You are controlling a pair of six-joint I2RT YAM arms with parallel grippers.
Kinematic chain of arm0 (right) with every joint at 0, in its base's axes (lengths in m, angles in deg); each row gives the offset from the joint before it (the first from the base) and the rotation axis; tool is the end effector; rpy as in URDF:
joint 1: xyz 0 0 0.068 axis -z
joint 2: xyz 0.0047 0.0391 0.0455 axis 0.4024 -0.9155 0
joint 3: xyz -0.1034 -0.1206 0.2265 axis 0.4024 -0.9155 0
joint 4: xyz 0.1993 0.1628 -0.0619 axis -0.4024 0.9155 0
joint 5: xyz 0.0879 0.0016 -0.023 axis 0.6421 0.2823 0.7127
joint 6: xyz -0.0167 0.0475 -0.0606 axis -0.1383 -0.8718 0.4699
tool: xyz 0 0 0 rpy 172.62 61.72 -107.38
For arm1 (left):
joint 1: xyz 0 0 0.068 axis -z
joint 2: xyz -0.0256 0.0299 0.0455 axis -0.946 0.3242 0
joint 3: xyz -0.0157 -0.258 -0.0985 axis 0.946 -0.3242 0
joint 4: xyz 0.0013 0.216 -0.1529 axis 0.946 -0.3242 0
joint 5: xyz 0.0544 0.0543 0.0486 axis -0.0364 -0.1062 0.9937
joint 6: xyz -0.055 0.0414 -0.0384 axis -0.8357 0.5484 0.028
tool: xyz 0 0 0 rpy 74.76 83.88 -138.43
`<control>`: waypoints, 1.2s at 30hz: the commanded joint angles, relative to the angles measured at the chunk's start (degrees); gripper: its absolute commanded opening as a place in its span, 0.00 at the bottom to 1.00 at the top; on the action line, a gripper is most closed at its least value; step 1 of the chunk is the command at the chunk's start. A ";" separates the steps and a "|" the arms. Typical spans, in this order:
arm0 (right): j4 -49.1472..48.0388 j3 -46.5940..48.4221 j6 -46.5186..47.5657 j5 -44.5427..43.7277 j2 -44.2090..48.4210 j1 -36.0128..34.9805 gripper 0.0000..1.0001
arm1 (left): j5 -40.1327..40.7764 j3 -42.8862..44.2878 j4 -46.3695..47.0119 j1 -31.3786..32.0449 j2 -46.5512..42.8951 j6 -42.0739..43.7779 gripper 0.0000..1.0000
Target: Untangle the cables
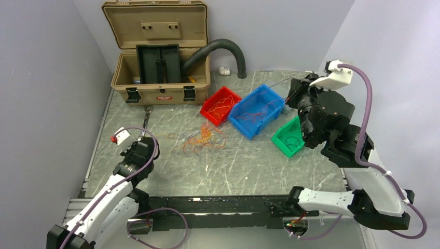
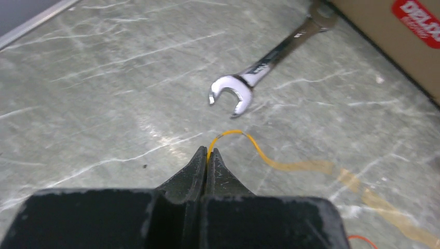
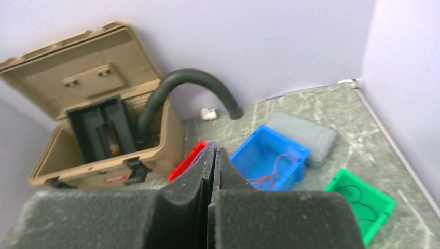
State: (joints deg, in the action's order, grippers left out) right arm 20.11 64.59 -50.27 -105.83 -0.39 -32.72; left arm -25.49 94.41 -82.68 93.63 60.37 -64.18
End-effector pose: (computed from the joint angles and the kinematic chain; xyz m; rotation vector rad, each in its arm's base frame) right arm 0.1316 0.0950 0.5364 0.2623 1.5573 0.2222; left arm 0.1616 -0.0109 0.1904 -0.9004 1.8110 0.2041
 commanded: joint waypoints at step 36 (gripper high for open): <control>-12.56 3.37 6.93 22.40 -3.26 0.10 0.00 | -68.95 9.55 49.34 18.65 25.43 45.44 0.99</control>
State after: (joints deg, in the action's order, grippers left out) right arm 11.36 64.75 -42.73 -87.23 -3.47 -32.59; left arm -91.43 97.98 -37.51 109.30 80.48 -22.17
